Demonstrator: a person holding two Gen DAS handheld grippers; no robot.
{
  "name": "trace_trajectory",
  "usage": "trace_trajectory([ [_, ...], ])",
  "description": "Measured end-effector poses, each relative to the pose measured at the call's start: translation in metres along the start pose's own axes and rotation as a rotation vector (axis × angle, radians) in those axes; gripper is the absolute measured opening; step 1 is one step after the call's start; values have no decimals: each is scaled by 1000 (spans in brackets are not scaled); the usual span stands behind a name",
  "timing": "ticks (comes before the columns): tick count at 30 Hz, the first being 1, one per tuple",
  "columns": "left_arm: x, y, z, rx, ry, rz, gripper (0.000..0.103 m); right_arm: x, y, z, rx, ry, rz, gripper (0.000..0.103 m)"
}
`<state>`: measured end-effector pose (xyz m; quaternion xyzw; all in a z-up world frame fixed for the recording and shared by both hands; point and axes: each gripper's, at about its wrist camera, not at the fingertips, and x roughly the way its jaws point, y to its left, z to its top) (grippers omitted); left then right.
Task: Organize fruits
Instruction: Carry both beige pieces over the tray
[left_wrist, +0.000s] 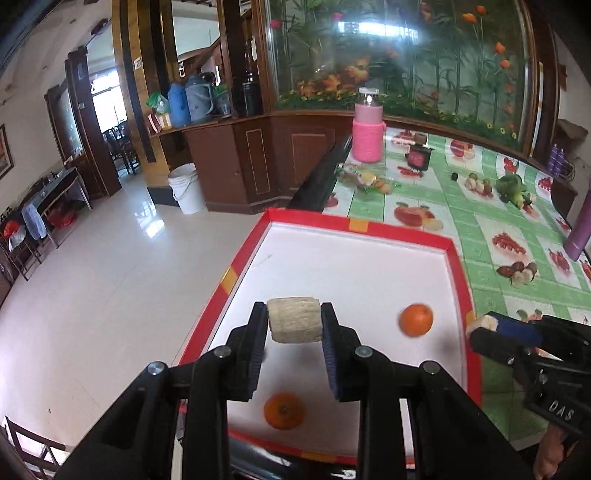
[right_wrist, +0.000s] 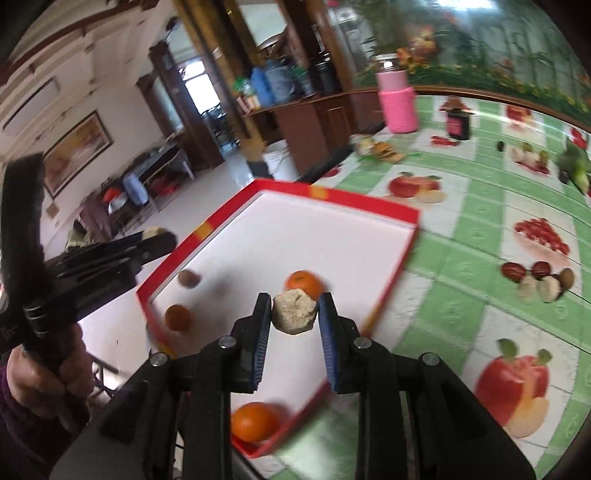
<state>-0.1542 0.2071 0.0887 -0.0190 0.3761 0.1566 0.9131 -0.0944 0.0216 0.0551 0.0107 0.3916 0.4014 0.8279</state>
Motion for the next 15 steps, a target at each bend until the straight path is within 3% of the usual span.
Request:
trace_trajectory([
  [8, 14, -9, -25, 67, 35, -11, 28, 41, 14, -18, -26, 152, -34, 28],
  [15, 21, -5, -35, 83, 67, 3, 28, 51, 16, -23, -27, 194, -55, 29],
])
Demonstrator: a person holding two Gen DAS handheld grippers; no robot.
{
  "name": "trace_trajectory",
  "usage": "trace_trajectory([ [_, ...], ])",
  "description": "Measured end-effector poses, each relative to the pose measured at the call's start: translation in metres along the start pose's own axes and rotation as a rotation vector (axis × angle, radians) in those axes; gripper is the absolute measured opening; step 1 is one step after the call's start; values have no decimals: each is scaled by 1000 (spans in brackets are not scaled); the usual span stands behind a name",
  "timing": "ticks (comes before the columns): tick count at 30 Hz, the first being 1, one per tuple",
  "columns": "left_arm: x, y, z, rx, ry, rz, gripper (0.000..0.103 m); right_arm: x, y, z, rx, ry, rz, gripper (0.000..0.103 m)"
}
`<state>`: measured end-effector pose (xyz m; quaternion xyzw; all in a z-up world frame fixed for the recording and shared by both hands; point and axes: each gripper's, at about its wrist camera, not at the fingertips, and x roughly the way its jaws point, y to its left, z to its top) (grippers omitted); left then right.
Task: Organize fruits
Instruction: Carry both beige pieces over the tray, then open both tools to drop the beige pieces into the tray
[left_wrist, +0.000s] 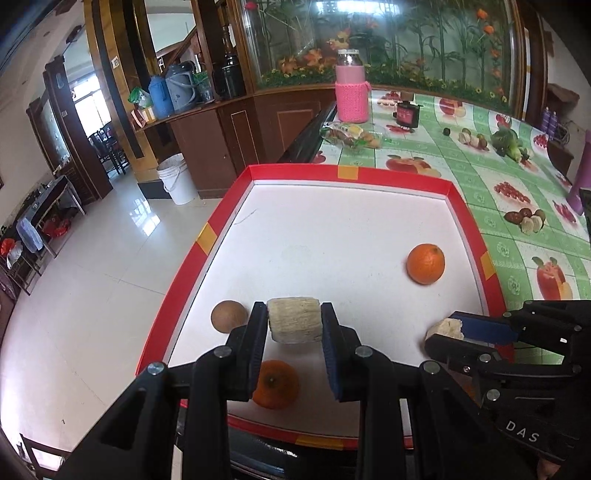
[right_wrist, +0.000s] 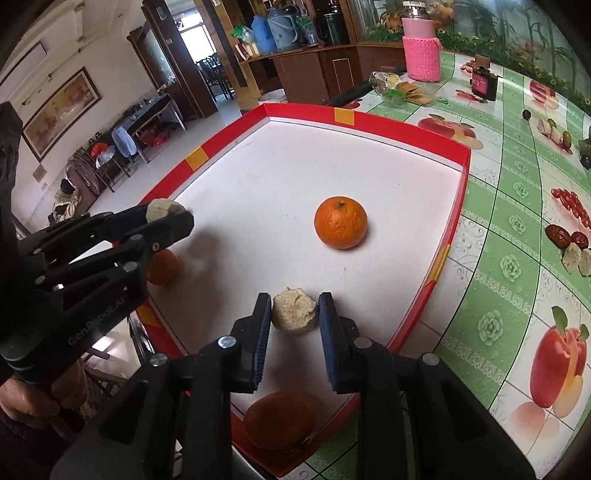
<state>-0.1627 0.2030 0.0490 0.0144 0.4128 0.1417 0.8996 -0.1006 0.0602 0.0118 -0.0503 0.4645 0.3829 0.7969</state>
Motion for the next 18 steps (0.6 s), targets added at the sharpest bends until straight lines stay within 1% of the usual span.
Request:
trace_trajectory([
  [2, 2, 0, -2, 0, 9, 7, 29, 0, 3, -1, -4, 1, -4, 29],
  [3, 3, 1, -3, -2, 16, 8, 31, 1, 3, 0, -3, 2, -5, 29],
  [4, 4, 2, -3, -4, 23, 9, 40, 1, 4, -1, -3, 5, -5, 29],
  [5, 5, 2, -4, -7, 30, 17, 52, 0, 5, -1, -6, 9, -6, 29],
  [6, 4, 3, -5, -9, 27, 24, 58, 0, 6, -2, -10, 14, -4, 31],
  [7, 3, 4, -5, -10, 23, 29, 65, 0, 7, -2, -16, 19, 2, 33],
  [8, 2, 4, -5, -9, 20, 34, 70, -1, 7, -2, -21, 21, 13, 39],
  [9, 0, 4, -4, -10, 18, 39, 71, -5, 7, -2, -21, 13, 22, 48],
  [10, -2, 5, -3, -13, 15, 42, 72, -9, 6, -1, -18, -3, 24, 51],
  [15, -10, 7, 1, -31, 3, 46, 77, -39, -10, 1, 14, -87, 39, 53],
  [18, -13, 1, 4, -24, -2, 43, 78, -56, -31, 0, 62, -136, 11, 60],
])
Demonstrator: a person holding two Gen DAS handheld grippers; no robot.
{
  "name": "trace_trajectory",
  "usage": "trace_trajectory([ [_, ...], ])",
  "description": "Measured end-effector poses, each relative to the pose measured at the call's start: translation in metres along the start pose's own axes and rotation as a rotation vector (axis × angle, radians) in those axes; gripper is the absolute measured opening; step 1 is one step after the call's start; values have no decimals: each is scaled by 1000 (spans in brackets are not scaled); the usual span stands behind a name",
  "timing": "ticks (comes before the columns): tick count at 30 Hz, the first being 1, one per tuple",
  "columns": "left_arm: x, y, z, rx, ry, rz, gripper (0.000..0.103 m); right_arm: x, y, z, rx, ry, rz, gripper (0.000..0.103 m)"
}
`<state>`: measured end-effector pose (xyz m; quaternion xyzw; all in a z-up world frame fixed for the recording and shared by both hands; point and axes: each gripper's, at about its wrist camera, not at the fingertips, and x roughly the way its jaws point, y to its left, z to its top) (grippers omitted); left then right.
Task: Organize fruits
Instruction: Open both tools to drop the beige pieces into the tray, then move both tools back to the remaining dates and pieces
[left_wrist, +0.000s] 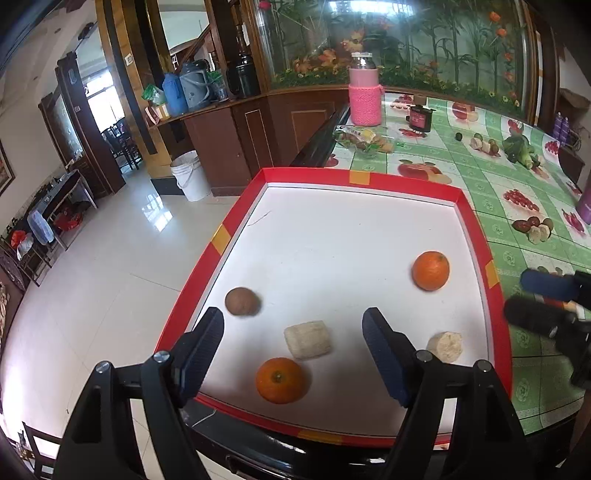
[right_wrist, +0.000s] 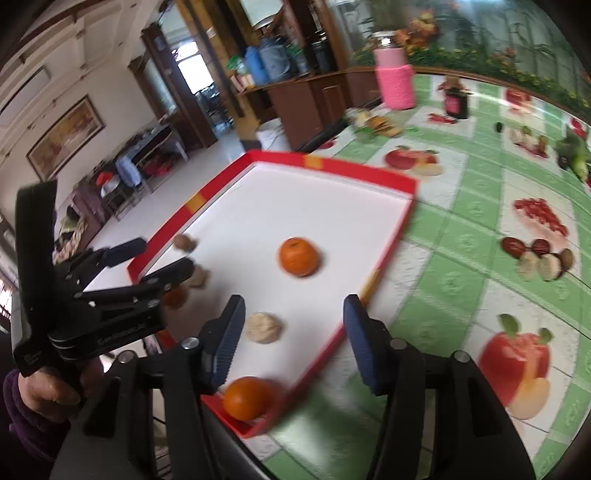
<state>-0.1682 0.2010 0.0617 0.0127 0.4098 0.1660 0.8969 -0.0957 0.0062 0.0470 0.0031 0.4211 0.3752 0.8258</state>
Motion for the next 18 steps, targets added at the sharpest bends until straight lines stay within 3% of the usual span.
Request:
trace_trajectory([
  [8, -10, -34, 7, 58, -12, -37, 79, -30, -80, -14, 147, -26, -103, 60],
  [18, -25, -107, 21, 185, -30, -169, 79, -42, -169, -23, 268, -13, -243, 60],
])
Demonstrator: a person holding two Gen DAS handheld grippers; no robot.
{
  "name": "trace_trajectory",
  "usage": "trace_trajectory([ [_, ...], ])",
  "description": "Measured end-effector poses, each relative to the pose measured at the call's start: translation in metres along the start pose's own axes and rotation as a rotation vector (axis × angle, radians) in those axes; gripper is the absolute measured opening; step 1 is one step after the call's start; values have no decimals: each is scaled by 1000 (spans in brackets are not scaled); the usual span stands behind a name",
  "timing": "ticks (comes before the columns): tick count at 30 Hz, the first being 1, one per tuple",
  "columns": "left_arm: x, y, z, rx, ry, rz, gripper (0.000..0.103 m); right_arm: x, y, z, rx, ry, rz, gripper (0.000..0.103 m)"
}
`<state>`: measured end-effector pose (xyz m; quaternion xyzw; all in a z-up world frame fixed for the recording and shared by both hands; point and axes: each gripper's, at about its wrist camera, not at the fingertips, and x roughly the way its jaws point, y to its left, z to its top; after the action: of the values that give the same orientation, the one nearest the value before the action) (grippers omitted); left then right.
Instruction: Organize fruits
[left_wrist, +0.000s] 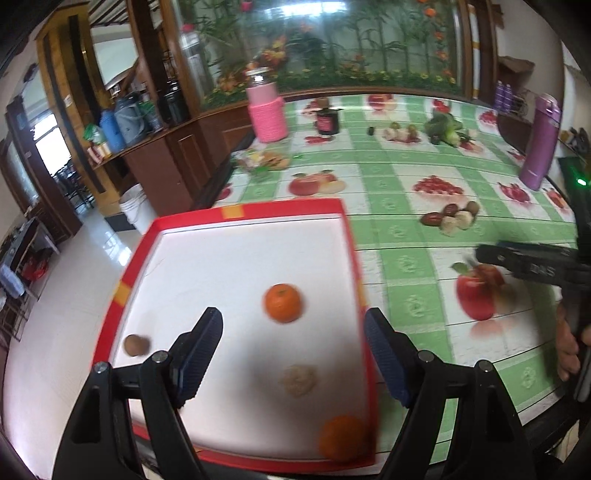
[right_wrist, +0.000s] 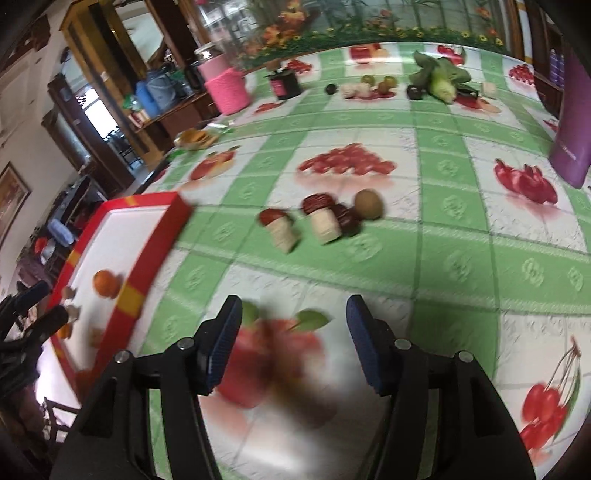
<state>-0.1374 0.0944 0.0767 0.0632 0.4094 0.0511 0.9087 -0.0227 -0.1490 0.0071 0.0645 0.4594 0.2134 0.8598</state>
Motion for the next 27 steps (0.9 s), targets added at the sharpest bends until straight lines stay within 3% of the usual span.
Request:
trace_trajectory([
  [5, -1, -21, 8, 22, 8, -62, 79, 17, -5, 24, -23, 13, -33, 52],
  [10, -6, -29, 10, 28, 7, -64, 79, 36, 3, 43, -58, 1, -64, 41],
  [15, -2, -35, 17, 11, 27, -90, 79, 42, 5, 48, -106, -7, -117, 17],
  [20, 11, -52, 38, 21, 35, -111, 79, 32, -15, 52, -43, 16, -74, 17],
  [27, 50, -95, 64, 38, 79, -204, 79, -16, -75, 72, 194, -122, 15, 17],
])
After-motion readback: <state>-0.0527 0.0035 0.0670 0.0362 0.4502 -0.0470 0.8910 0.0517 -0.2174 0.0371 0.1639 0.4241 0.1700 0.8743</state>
